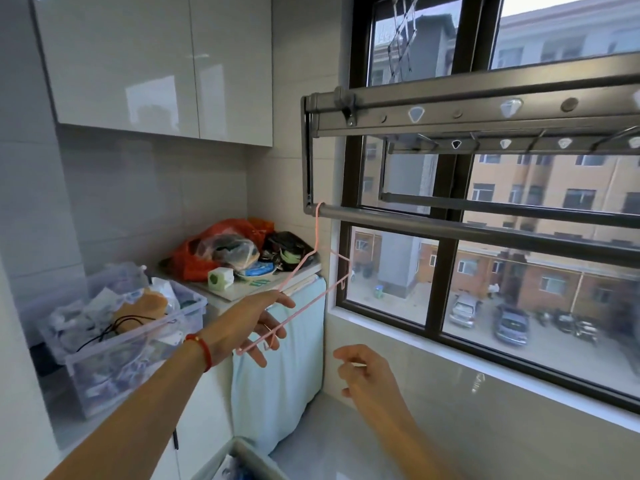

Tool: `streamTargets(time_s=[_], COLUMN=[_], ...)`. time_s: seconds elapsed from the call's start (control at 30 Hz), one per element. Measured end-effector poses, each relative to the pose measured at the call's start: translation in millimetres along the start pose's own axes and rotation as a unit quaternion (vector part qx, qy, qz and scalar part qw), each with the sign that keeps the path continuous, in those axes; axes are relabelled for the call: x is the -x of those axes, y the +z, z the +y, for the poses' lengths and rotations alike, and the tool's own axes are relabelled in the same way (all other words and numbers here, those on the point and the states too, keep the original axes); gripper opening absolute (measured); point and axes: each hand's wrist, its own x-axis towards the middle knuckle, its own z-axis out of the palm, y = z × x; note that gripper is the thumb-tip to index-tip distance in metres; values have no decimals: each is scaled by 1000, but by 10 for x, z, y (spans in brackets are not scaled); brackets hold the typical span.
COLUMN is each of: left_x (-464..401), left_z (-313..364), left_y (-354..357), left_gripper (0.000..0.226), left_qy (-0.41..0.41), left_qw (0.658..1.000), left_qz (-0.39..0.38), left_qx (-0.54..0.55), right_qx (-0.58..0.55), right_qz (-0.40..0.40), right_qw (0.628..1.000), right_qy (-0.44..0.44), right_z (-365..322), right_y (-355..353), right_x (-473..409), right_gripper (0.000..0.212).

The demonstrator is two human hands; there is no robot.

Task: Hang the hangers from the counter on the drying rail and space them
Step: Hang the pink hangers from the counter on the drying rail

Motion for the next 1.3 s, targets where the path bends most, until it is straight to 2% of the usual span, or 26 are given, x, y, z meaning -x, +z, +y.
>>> streamTargets(time_s=[0.53,0.73,0.8,0.83,0.87,0.9,0.97,1.0,1.03,1.07,1.1,1.17,1.3], left_x=[-120,-64,-8,10,54,102,260,363,451,496,542,638,858], left_z=[-158,-235,-208,-195,-166,-133,-39,54,133,168,199,223,286], left_y=[-221,-297,-344,-360,-348,-317,-166,-24,152,328,540,1007,2069], left_gripper=[37,41,54,62,61,51,39,37,35,32,28,20,11], left_qy=[-11,-49,-51,-20,39,117,255,301,340,365,379,369,290], left_qw=[1000,998,996,993,983,957,866,829,811,809,819,866,941], left_qz=[-25,31,79,114,163,226,348,383,391,377,351,282,152], left_qx=[8,23,8,-21,-74,-139,-252,-273,-272,-266,-250,-186,-82], right_qx=[14,18,20,19,20,23,26,20,13,5,-2,-10,2], right_qz=[-11,-6,0,4,10,17,30,38,45,51,54,65,95], right_qw=[1000,1000,1000,1000,1000,999,999,999,999,999,999,998,995], right_qy=[8,12,15,17,17,16,14,13,12,11,8,-2,-21], right_z=[24,24,21,24,28,37,69,86,103,111,112,115,186], right_y=[31,-7,-68,-106,-148,-192,-285,-343,-415,-498,-594,-825,-1498], right_x=[-40,12,64,91,118,147,227,279,342,417,503,687,1091], right_gripper=[28,30,29,29,28,28,28,28,28,28,28,28,27])
